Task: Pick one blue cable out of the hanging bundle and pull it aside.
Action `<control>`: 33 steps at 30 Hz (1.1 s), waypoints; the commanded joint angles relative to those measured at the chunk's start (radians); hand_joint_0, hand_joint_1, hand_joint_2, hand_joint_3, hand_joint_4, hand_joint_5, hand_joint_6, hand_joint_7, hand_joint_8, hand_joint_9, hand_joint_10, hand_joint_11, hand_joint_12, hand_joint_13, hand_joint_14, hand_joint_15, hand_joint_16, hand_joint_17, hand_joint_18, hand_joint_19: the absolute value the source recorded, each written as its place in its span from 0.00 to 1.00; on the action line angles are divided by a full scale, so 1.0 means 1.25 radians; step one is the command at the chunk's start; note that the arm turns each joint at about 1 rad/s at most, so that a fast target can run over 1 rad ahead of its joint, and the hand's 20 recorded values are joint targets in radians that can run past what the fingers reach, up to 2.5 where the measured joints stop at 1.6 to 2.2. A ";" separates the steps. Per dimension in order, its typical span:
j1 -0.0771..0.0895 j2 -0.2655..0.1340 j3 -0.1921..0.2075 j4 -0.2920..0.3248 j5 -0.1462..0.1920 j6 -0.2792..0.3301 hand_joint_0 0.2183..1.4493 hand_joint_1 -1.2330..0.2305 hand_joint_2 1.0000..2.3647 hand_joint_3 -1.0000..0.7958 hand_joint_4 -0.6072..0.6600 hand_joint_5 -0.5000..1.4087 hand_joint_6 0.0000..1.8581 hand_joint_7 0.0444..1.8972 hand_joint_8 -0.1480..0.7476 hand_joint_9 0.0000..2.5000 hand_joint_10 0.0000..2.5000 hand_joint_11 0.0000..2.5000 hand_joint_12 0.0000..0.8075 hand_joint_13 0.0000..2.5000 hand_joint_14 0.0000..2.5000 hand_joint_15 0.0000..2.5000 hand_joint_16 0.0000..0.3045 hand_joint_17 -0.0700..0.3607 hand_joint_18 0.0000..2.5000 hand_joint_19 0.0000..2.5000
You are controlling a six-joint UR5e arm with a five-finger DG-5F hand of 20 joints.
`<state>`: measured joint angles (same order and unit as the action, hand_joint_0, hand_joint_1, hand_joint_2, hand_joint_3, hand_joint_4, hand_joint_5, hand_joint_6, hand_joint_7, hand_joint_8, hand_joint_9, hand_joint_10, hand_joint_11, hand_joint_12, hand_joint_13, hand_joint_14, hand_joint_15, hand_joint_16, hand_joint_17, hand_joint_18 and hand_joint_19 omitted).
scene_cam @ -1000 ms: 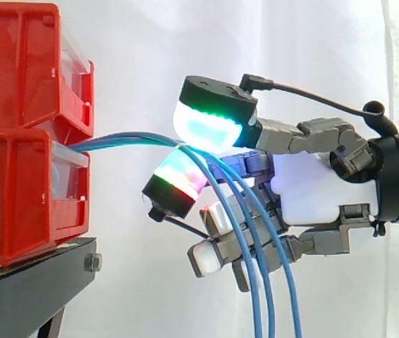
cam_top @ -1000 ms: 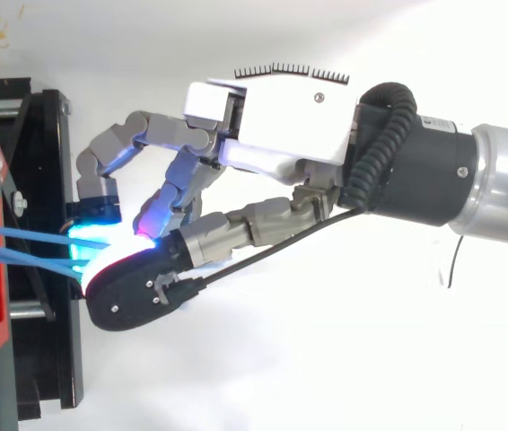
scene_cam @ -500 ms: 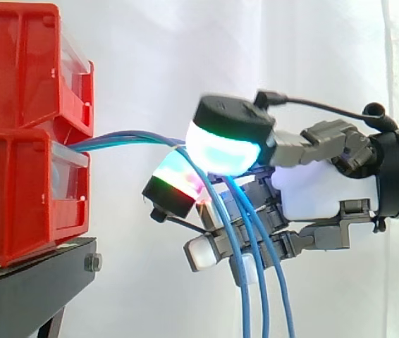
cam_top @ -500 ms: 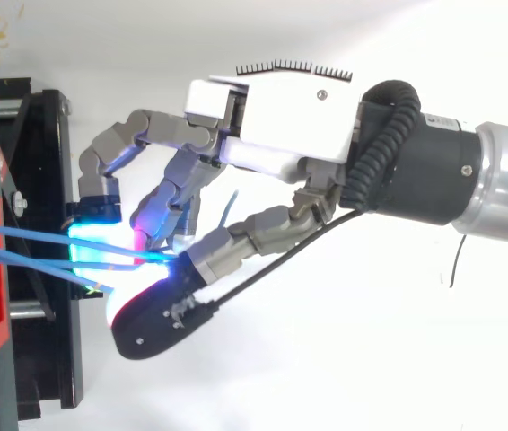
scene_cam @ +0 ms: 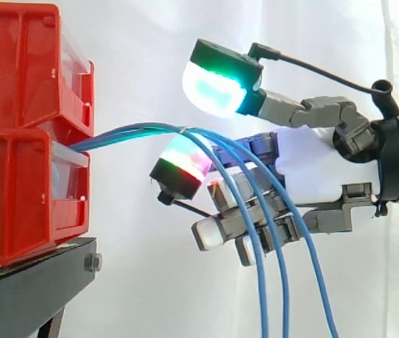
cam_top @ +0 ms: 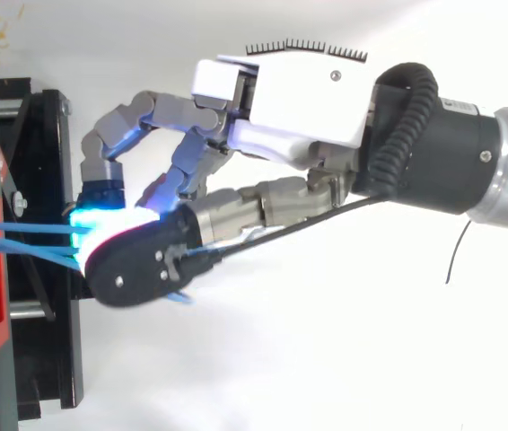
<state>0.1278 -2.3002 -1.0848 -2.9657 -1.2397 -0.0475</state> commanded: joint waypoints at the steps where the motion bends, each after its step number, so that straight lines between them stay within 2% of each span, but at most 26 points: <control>1: 0.000 0.004 0.000 -0.018 -0.001 0.000 0.21 0.54 0.00 0.28 0.53 0.21 0.48 0.55 0.56 0.49 0.01 0.24 0.48 0.39 0.01 0.25 0.17 0.44 0.39 0.30; 3: 0.000 0.004 0.000 -0.022 -0.001 0.000 0.23 0.53 0.00 0.28 0.53 0.21 0.48 0.56 0.56 0.49 0.01 0.24 0.47 0.39 0.01 0.25 0.17 0.43 0.38 0.31; 4: -0.002 0.006 0.000 -0.022 -0.001 0.000 0.26 0.45 0.00 0.32 0.52 0.21 0.48 0.57 0.55 0.49 0.01 0.24 0.46 0.38 0.01 0.25 0.15 0.41 0.37 0.31; 8: -0.002 0.006 0.000 -0.022 -0.001 0.000 0.28 0.35 0.01 0.44 0.54 0.21 0.48 0.56 0.56 0.49 0.01 0.24 0.47 0.39 0.01 0.25 0.17 0.44 0.39 0.29; 14: -0.002 0.006 0.000 -0.022 -0.001 0.000 0.32 0.25 0.02 0.49 0.53 0.20 0.49 0.56 0.51 0.46 0.01 0.25 0.42 0.37 0.01 0.25 0.15 0.39 0.36 0.30; 18: -0.003 0.010 0.000 -0.022 0.000 -0.001 0.36 0.21 0.02 0.44 0.51 0.20 0.49 0.55 0.50 0.46 0.01 0.25 0.42 0.37 0.01 0.24 0.14 0.39 0.36 0.29; 20: -0.003 0.009 0.000 -0.022 0.000 -0.001 0.43 0.21 0.00 0.32 0.43 0.19 0.49 0.57 0.46 0.45 0.01 0.25 0.39 0.36 0.01 0.24 0.14 0.38 0.36 0.28; 21: -0.004 0.010 0.000 -0.024 -0.001 0.000 0.43 0.21 0.00 0.31 0.42 0.19 0.49 0.57 0.46 0.45 0.01 0.25 0.40 0.36 0.01 0.24 0.14 0.38 0.36 0.28; 23: -0.005 0.010 0.000 -0.028 -0.001 0.000 0.45 0.22 0.00 0.28 0.33 0.19 0.50 0.60 0.46 0.45 0.01 0.25 0.39 0.36 0.01 0.24 0.13 0.37 0.36 0.27; 28: -0.005 0.009 0.000 -0.028 -0.001 0.000 0.44 0.21 0.00 0.28 0.34 0.20 0.51 0.66 0.45 0.47 0.01 0.24 0.38 0.37 0.01 0.24 0.13 0.36 0.36 0.28; 33: -0.008 0.010 0.000 -0.028 -0.001 0.000 0.40 0.17 0.00 0.28 0.39 0.20 0.51 0.57 0.45 0.48 0.01 0.24 0.38 0.38 0.01 0.25 0.13 0.37 0.37 0.28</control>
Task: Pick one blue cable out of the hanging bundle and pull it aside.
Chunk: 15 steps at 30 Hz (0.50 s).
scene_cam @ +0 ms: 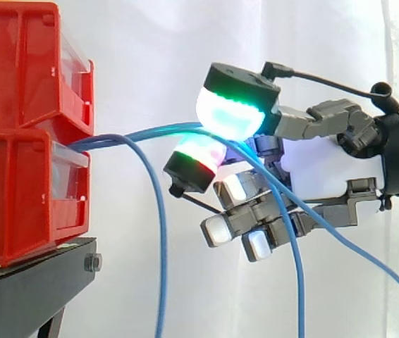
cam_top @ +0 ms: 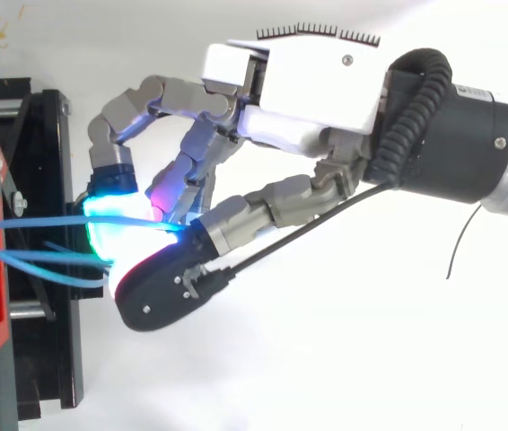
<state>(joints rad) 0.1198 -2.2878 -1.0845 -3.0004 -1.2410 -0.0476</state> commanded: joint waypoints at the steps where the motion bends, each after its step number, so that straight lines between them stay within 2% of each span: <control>1: -0.001 0.000 0.000 0.000 0.000 0.000 0.38 0.15 0.00 0.28 0.41 0.20 0.51 0.55 0.45 0.48 0.01 0.24 0.38 0.38 0.01 0.25 0.13 0.37 0.37 0.28; 3: -0.001 0.000 0.000 0.000 0.000 0.000 0.35 0.15 0.00 0.28 0.44 0.20 0.50 0.52 0.46 0.48 0.01 0.24 0.38 0.38 0.01 0.25 0.13 0.36 0.37 0.29; 7: -0.003 0.000 0.000 0.000 0.000 0.000 0.26 0.13 0.00 0.28 0.48 0.20 0.50 0.53 0.47 0.48 0.01 0.24 0.41 0.38 0.01 0.25 0.14 0.39 0.38 0.29; 9: -0.004 0.000 0.000 0.000 0.000 0.000 0.22 0.18 0.00 0.28 0.50 0.20 0.50 0.52 0.47 0.48 0.01 0.24 0.43 0.39 0.01 0.26 0.15 0.40 0.39 0.29; 10: -0.004 0.000 0.000 -0.001 0.000 0.000 0.19 0.26 0.00 0.28 0.51 0.20 0.50 0.51 0.50 0.48 0.01 0.24 0.45 0.39 0.01 0.26 0.16 0.42 0.40 0.29; 12: -0.005 0.000 0.000 -0.001 -0.001 0.000 0.18 0.34 0.00 0.28 0.51 0.20 0.50 0.51 0.52 0.49 0.01 0.23 0.48 0.40 0.01 0.26 0.17 0.44 0.40 0.29; 14: -0.004 0.000 0.000 -0.003 -0.001 0.000 0.18 0.47 0.00 0.28 0.51 0.21 0.49 0.53 0.53 0.50 0.01 0.23 0.49 0.40 0.01 0.26 0.18 0.45 0.40 0.29; 15: -0.005 0.000 0.000 -0.003 -0.002 0.000 0.18 0.48 0.00 0.28 0.51 0.21 0.49 0.53 0.53 0.50 0.01 0.23 0.49 0.40 0.01 0.26 0.18 0.45 0.40 0.30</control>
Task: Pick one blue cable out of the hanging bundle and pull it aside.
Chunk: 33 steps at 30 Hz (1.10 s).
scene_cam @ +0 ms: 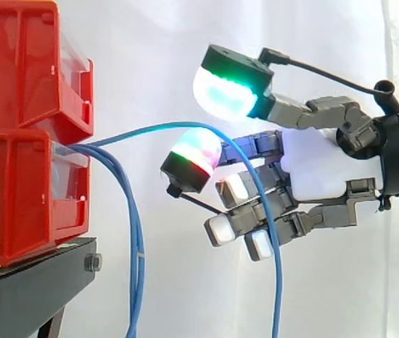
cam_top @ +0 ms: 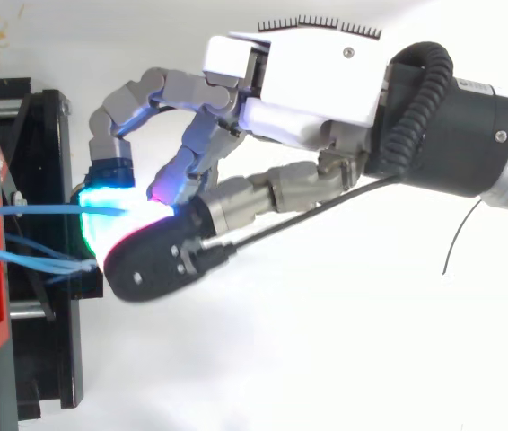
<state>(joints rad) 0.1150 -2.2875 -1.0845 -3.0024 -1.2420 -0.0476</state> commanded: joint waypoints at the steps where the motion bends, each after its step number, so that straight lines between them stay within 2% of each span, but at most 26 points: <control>1: -0.001 0.000 0.000 -0.001 -0.004 0.000 0.20 0.52 0.00 0.28 0.51 0.21 0.48 0.54 0.53 0.50 0.01 0.23 0.47 0.40 0.01 0.26 0.17 0.44 0.39 0.30; 4: -0.001 0.000 0.000 -0.001 -0.007 0.000 0.25 0.56 0.00 0.28 0.51 0.21 0.48 0.54 0.51 0.50 0.01 0.24 0.45 0.39 0.01 0.26 0.16 0.41 0.38 0.31; 6: -0.002 0.000 0.000 -0.002 -0.007 0.000 0.27 0.52 0.00 0.28 0.51 0.21 0.48 0.54 0.52 0.50 0.01 0.24 0.45 0.39 0.01 0.26 0.15 0.41 0.37 0.32; 8: -0.002 0.000 0.000 -0.001 -0.007 0.000 0.28 0.40 0.01 0.37 0.52 0.20 0.48 0.58 0.51 0.49 0.01 0.24 0.45 0.39 0.01 0.26 0.15 0.40 0.37 0.31; 12: -0.002 0.000 0.000 -0.001 -0.007 0.000 0.29 0.32 0.01 0.45 0.54 0.21 0.48 0.60 0.54 0.49 0.01 0.24 0.46 0.39 0.01 0.26 0.16 0.42 0.39 0.30; 17: -0.004 0.000 0.000 -0.001 -0.007 0.000 0.31 0.27 0.02 0.51 0.56 0.20 0.49 0.60 0.51 0.47 0.01 0.25 0.43 0.38 0.01 0.26 0.15 0.39 0.37 0.30; 33: -0.004 -0.001 0.000 -0.002 -0.007 -0.002 0.31 0.25 0.02 0.54 0.58 0.21 0.49 0.62 0.52 0.47 0.01 0.25 0.42 0.37 0.01 0.26 0.14 0.39 0.36 0.30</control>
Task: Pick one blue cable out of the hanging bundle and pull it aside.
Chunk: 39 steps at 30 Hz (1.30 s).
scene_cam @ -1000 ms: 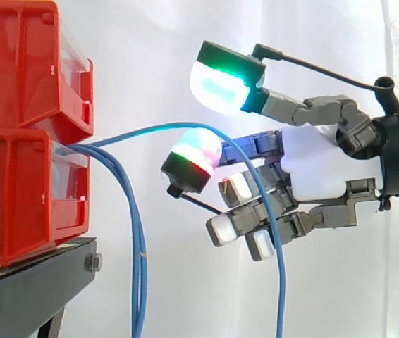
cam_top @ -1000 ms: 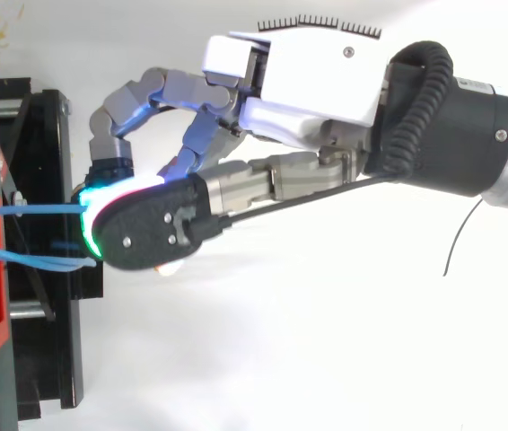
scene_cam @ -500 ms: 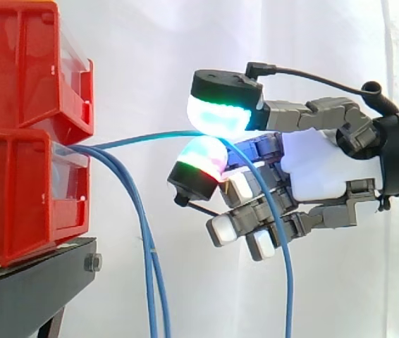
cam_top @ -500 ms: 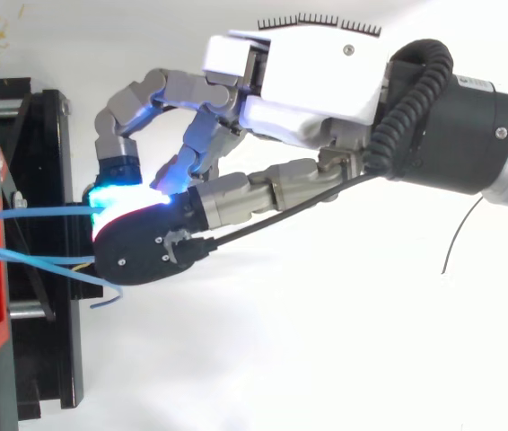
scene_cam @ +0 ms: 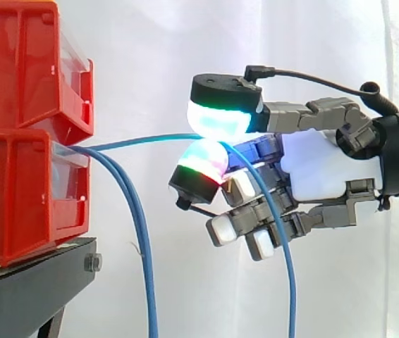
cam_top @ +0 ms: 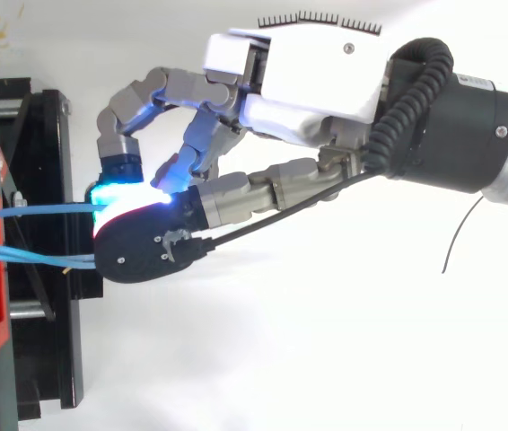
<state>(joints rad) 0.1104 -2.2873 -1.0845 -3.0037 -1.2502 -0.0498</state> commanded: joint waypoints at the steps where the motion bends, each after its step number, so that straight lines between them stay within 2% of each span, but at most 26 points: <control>1: -0.001 0.000 0.000 -0.001 0.000 -0.001 0.31 0.25 0.02 0.54 0.59 0.21 0.49 0.62 0.52 0.47 0.01 0.25 0.42 0.37 0.01 0.26 0.14 0.39 0.36 0.30; 4: -0.001 0.000 -0.001 -0.013 -0.004 -0.001 0.31 0.25 0.02 0.54 0.58 0.21 0.49 0.62 0.53 0.48 0.01 0.25 0.43 0.38 0.01 0.26 0.15 0.39 0.37 0.30; 7: -0.004 -0.001 -0.001 -0.043 -0.029 -0.008 0.31 0.25 0.02 0.55 0.58 0.21 0.49 0.62 0.52 0.48 0.01 0.25 0.43 0.38 0.01 0.26 0.15 0.40 0.37 0.30; 8: -0.006 0.000 -0.002 -0.067 -0.061 -0.012 0.31 0.25 0.02 0.55 0.58 0.21 0.49 0.62 0.53 0.48 0.01 0.25 0.43 0.38 0.01 0.26 0.15 0.40 0.37 0.30; 9: -0.009 0.006 -0.002 -0.082 -0.077 -0.012 0.31 0.25 0.02 0.55 0.58 0.21 0.49 0.62 0.53 0.48 0.01 0.25 0.43 0.38 0.01 0.26 0.15 0.40 0.37 0.30; 13: -0.016 0.021 -0.010 -0.112 -0.091 -0.013 0.31 0.25 0.02 0.55 0.58 0.22 0.49 0.62 0.53 0.48 0.01 0.25 0.43 0.38 0.01 0.26 0.15 0.40 0.37 0.30; 15: -0.017 0.034 -0.029 -0.114 -0.087 -0.013 0.31 0.26 0.02 0.55 0.58 0.22 0.49 0.62 0.53 0.48 0.01 0.25 0.43 0.38 0.01 0.26 0.15 0.40 0.37 0.30; 16: -0.017 0.054 -0.066 -0.107 -0.085 -0.014 0.31 0.26 0.02 0.56 0.59 0.22 0.49 0.62 0.54 0.48 0.01 0.24 0.43 0.38 0.01 0.26 0.15 0.40 0.37 0.30; 18: -0.013 0.065 -0.092 -0.089 -0.077 -0.014 0.31 0.26 0.02 0.56 0.58 0.22 0.49 0.62 0.53 0.48 0.01 0.24 0.43 0.38 0.01 0.26 0.15 0.40 0.37 0.29; 19: -0.011 0.103 -0.161 -0.013 -0.034 -0.014 0.31 0.26 0.02 0.56 0.58 0.22 0.49 0.62 0.53 0.48 0.01 0.25 0.43 0.38 0.01 0.26 0.15 0.40 0.37 0.29; 21: -0.010 0.107 -0.175 0.009 -0.021 -0.012 0.31 0.26 0.02 0.56 0.58 0.22 0.49 0.62 0.54 0.48 0.01 0.25 0.43 0.38 0.01 0.26 0.15 0.40 0.37 0.29; 30: -0.011 0.106 -0.177 0.050 0.004 -0.017 0.31 0.26 0.02 0.56 0.58 0.22 0.49 0.62 0.54 0.48 0.01 0.25 0.44 0.38 0.01 0.26 0.15 0.40 0.37 0.29; 39: -0.011 0.107 -0.175 0.060 0.006 -0.018 0.31 0.26 0.02 0.56 0.58 0.22 0.49 0.61 0.54 0.48 0.01 0.25 0.44 0.38 0.01 0.26 0.15 0.40 0.38 0.29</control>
<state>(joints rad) 0.0972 -2.1543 -1.3039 -2.9295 -1.2431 -0.0719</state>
